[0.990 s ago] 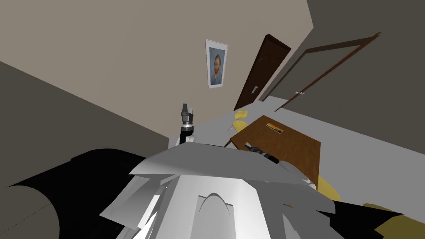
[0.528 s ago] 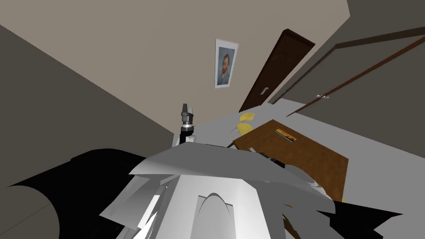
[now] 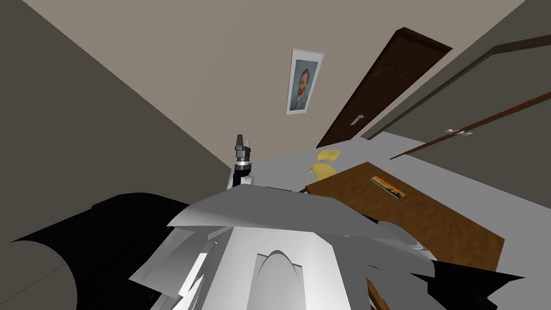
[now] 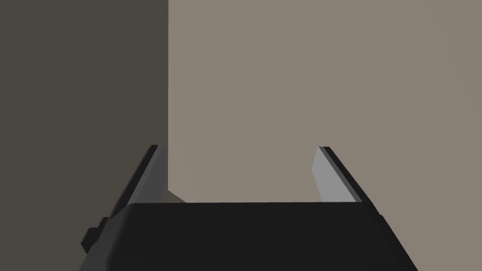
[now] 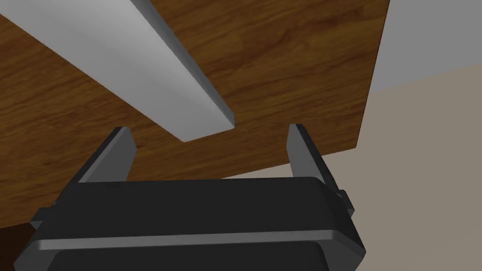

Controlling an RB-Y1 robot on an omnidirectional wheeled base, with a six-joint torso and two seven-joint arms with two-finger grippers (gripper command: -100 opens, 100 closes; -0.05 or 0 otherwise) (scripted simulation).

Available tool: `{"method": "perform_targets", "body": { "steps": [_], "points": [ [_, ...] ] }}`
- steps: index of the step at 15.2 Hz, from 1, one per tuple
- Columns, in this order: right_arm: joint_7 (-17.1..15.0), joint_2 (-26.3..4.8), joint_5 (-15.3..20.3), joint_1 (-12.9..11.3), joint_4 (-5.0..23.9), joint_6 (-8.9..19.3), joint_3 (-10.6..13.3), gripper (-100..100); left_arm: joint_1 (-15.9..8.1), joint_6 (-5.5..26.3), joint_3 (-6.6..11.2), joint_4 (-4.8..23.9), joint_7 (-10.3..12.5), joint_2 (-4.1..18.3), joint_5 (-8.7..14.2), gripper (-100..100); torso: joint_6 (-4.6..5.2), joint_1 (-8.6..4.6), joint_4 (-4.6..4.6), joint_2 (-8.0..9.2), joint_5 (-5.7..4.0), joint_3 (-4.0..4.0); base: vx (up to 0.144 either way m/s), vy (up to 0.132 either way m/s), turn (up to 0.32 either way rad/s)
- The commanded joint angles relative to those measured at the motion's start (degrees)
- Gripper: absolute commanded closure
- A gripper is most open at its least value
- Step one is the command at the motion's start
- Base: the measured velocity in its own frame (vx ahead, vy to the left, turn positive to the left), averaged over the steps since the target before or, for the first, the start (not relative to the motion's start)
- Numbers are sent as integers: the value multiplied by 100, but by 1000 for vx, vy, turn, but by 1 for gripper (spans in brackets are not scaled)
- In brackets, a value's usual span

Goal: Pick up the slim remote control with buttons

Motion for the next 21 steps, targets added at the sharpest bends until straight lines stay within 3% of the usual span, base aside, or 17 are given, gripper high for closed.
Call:
{"method": "perform_targets", "body": {
  "steps": [1,2,3,5,6,15,17,21],
  "points": [
    [-93,-105,286,3,275,-64,27,-100,0,0,0,0,0,0,0,0,0,0,0,0,0,0,7,9,265],
    [-93,-105,337,3,275,-64,27,-100,0,0,0,0,0,0,0,0,-2,1,0,0,0,0,5,7,238],
    [-140,-158,513,10,470,-105,49,-100,0,0,0,0,0,0,0,0,-2,0,0,-1,0,0,6,10,266],
    [-140,-158,554,10,470,-105,49,-100,0,0,0,0,0,0,0,0,0,1,0,-1,0,0,7,3,141],
    [-184,-197,754,18,651,-145,74,-100,1,0,0,0,0,0,0,0,3,0,0,0,-1,0,6,9,141],
    [-366,-206,1541,58,1377,-306,234,-100,0,0,0,0,0,0,0,0,-1,1,0,0,-1,0,6,7,195],
    [-310,-188,1504,59,1368,-287,226,-100,0,0,0,0,0,0,0,0,2,-4,0,0,-1,0,8,-12,95],
    [-166,131,1404,34,1617,83,428,-100,1,0,1,0,0,1,0,0,4,-22,0,-1,-6,0,14,-52,56]
  ]
}}
